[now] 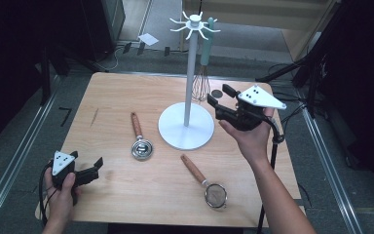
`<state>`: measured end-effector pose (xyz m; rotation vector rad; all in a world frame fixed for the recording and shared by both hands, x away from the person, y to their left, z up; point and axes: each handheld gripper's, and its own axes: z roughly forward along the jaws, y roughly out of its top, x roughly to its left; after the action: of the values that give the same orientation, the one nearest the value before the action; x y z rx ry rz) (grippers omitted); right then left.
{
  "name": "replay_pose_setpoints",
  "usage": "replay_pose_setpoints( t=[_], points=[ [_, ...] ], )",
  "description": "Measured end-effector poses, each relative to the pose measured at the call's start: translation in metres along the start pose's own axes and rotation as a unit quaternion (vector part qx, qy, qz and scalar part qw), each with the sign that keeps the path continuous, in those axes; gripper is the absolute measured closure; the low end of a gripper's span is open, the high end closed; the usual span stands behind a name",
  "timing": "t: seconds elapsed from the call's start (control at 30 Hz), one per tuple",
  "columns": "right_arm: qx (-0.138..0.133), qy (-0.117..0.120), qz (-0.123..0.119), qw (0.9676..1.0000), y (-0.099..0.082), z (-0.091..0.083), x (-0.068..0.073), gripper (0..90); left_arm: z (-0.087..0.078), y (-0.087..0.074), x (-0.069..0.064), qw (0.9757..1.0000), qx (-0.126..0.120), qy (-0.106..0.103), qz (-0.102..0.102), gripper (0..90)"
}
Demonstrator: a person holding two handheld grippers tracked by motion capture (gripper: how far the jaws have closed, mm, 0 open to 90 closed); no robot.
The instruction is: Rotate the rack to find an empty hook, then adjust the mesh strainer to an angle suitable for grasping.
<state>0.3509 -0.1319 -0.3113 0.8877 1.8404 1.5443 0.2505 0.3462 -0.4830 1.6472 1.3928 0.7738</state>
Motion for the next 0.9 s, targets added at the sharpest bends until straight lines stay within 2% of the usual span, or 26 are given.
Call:
replay_pose_setpoints(
  t=[0.07, 0.37, 0.53, 0.77, 0.9],
  points=[
    [0.014, 0.004, -0.003, 0.9999, -0.01, -0.002, 0.003, 41.6, 0.0, 0.0, 0.0, 1.0, 0.0, 0.001, 0.001, 6.1],
    [0.036, 0.013, 0.0, 0.9993, -0.037, -0.006, 0.008, 42.3, 0.0, 0.0, 0.0, 1.0, 0.0, 0.001, -0.001, 6.1],
    [0.059, 0.014, 0.008, 0.9981, -0.056, -0.008, 0.009, 42.2, -0.001, 0.0, 0.0, 1.0, 0.0, 0.001, -0.001, 6.1],
    [0.081, 0.023, 0.018, 0.9963, -0.069, -0.007, 0.009, 42.4, 0.0, 0.0, -0.001, 1.0, 0.002, 0.002, 0.0, 6.1],
    [0.095, 0.019, 0.024, 0.995, -0.077, -0.007, 0.011, 42.9, 0.0, 0.0, -0.001, 1.0, 0.002, 0.002, 0.0, 6.1]
  ],
)
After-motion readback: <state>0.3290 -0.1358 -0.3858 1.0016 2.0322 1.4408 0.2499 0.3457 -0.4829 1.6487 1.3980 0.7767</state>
